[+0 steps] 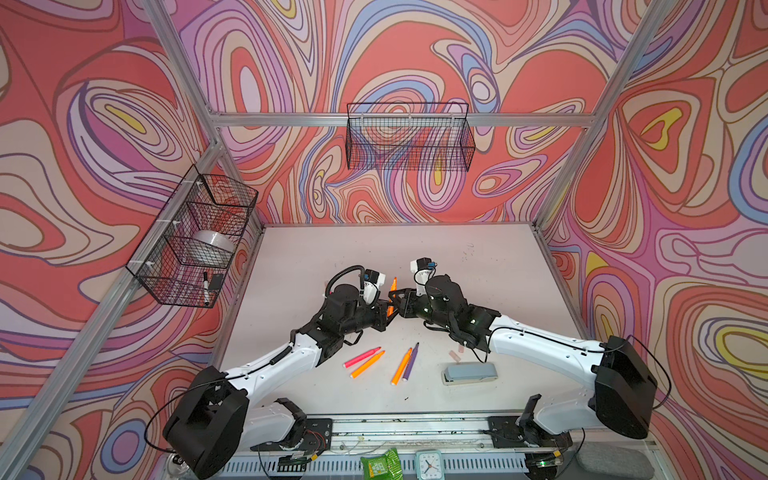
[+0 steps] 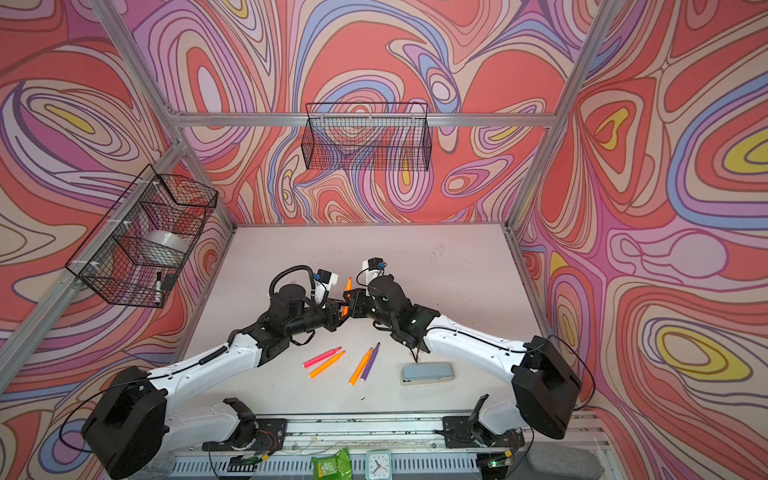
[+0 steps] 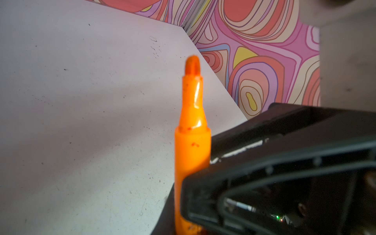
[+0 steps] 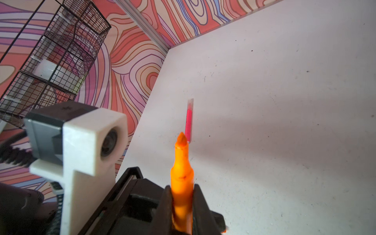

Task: Insert the pens into the pen caps
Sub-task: 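Bring the orange highlighter to the left gripper and close the left gripper on it, then open the right gripper and move it to the caps while the left holds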

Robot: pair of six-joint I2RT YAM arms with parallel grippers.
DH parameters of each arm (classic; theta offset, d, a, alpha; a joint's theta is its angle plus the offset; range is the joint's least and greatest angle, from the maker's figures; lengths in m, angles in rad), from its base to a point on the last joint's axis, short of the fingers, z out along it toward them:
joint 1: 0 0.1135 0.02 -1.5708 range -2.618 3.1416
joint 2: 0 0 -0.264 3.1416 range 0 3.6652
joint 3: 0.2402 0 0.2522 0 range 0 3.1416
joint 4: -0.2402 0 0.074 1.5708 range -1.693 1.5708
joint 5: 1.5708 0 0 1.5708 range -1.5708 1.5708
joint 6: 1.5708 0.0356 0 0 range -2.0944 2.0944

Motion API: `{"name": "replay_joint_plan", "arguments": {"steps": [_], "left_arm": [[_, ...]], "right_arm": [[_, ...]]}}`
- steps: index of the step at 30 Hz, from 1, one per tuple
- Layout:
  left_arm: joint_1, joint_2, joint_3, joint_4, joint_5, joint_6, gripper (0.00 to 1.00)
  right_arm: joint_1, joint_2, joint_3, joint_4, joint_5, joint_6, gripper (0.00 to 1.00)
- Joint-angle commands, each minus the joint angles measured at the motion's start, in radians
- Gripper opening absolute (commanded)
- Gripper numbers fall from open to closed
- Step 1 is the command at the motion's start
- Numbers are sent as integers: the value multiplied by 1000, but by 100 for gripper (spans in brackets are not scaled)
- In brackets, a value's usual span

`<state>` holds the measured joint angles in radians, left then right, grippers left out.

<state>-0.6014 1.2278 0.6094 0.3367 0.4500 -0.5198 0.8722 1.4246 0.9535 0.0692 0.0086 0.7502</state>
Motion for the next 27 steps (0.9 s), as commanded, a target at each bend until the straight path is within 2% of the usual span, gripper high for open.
{"name": "replay_joint_plan", "arguments": {"steps": [1, 3, 6, 8, 10, 13, 15, 17, 23, 27], "left_arm": [[-1, -43, -3, 88, -26, 21, 0], [-1, -47, -4, 88, -30, 24, 0], [-1, -55, -7, 63, -89, 27, 0], [-1, -62, 0, 3, -202, 37, 0], [-1, -70, 3, -65, -367, 42, 0], [-1, -79, -22, -73, -531, 70, 0], [-1, -78, -30, -65, -570, 102, 0], [-1, -78, -24, -75, -583, 129, 0], [-1, -92, -4, -111, -555, 143, 0], [-1, -102, 2, -127, -540, 135, 0]], "right_arm": [[21, 18, -19, -37, -26, 8, 6], [21, 17, -18, -37, -29, 2, 15], [20, 8, -10, -64, 4, -16, 37], [21, -15, -2, -117, 58, -29, 46], [19, -46, 8, -195, 151, -44, 55], [3, -93, 11, -308, 254, -72, 58], [-13, -116, 11, -388, 311, -91, 60], [-62, -129, -1, -453, 318, -115, 60], [-247, -88, -53, -544, 226, -183, 65], [-282, 4, -38, -563, 195, -217, 66]]}}
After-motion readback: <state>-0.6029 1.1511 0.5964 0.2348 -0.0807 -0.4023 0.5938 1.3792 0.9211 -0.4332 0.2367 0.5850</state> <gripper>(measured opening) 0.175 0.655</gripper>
